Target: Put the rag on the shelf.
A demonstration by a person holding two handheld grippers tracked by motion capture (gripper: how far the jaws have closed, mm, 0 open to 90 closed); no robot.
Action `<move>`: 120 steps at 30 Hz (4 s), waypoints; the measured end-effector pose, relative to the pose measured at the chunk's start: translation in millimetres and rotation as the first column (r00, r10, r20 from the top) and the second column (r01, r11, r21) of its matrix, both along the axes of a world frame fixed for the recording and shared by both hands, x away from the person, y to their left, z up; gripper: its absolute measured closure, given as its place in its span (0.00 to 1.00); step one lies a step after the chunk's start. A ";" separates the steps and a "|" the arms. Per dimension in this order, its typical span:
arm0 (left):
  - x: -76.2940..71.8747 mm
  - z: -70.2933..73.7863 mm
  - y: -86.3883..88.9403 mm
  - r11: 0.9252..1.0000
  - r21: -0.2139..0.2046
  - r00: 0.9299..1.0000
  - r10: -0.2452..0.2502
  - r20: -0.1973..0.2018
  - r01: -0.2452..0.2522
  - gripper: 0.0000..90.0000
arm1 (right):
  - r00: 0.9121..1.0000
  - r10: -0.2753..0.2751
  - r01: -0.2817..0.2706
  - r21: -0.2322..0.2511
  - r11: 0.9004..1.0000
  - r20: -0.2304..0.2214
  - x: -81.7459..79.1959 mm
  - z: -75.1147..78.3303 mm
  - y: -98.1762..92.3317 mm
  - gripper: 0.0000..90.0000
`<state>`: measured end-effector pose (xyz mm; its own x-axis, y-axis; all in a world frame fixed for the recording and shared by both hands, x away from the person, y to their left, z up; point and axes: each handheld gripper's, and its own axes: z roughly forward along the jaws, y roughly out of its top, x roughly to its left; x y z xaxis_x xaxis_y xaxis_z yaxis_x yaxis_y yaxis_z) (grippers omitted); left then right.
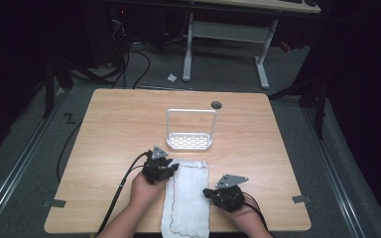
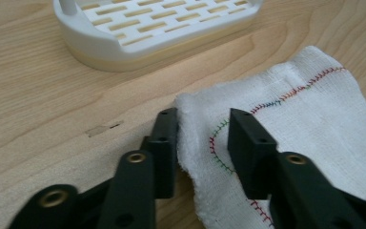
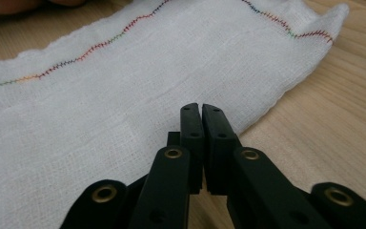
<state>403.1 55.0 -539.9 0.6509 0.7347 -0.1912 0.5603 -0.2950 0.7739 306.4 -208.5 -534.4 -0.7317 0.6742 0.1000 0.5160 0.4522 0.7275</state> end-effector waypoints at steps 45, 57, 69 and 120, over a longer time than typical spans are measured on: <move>-3.6 0.3 2.5 1.000 -0.007 1.000 0.009 0.001 -0.009 0.92 | 0.975 -0.222 0.221 0.068 0.973 0.002 69.2 -3.3 13.2 0.96; -19.6 15.0 6.2 0.995 -0.104 0.997 0.003 0.073 0.004 0.93 | 0.970 -0.225 0.215 0.104 0.971 0.093 58.8 10.8 12.9 0.96; -32.0 63.5 8.4 0.983 -0.176 0.983 -0.010 0.185 0.043 0.93 | 0.944 -0.252 0.219 0.166 0.962 0.215 48.2 51.9 14.0 0.96; -30.2 216.4 4.7 0.957 -0.267 0.872 0.034 0.488 0.112 0.94 | 0.809 -0.295 0.146 0.312 0.939 0.508 37.7 214.9 0.4 0.96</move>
